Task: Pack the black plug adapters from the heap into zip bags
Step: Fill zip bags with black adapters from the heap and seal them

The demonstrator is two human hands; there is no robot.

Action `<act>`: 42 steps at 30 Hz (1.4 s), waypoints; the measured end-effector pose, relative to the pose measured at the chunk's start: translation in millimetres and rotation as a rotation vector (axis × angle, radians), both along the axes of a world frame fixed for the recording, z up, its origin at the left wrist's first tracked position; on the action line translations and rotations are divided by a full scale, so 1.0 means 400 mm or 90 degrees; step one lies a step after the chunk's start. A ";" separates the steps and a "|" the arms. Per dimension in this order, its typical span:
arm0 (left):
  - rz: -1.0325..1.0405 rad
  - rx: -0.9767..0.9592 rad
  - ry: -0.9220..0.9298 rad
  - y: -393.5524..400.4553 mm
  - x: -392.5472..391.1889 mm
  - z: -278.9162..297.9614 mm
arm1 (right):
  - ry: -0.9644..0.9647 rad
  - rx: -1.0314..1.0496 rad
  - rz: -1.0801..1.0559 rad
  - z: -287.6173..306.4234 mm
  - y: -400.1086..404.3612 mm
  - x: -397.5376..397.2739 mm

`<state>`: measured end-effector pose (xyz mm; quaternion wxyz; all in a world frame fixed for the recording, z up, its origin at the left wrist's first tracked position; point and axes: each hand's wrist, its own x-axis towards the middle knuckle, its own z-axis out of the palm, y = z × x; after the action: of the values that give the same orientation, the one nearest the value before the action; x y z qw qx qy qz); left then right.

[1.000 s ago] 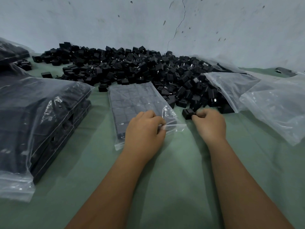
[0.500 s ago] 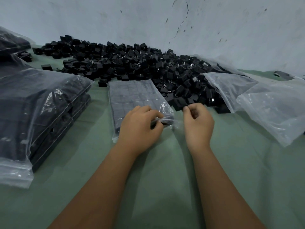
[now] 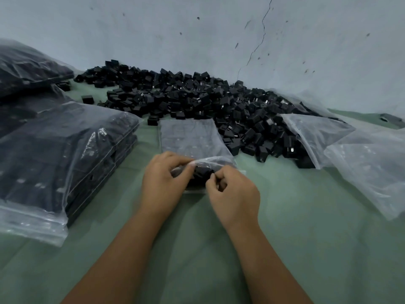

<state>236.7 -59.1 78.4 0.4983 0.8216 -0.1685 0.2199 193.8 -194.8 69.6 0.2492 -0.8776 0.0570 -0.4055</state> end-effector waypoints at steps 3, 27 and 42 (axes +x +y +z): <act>0.018 -0.005 -0.041 -0.017 -0.008 -0.003 | 0.012 -0.015 -0.050 0.000 0.014 0.011; 0.025 -0.029 -0.085 -0.026 -0.003 -0.006 | 0.131 -0.195 0.063 0.017 0.029 0.005; 0.053 0.019 -0.205 -0.037 0.010 -0.015 | 0.386 -0.243 0.169 0.075 0.041 0.094</act>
<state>240.6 -73.9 72.4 0.4430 0.7892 -0.2155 0.3667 231.3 -178.5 99.7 0.1035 -0.9881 -0.0627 -0.0948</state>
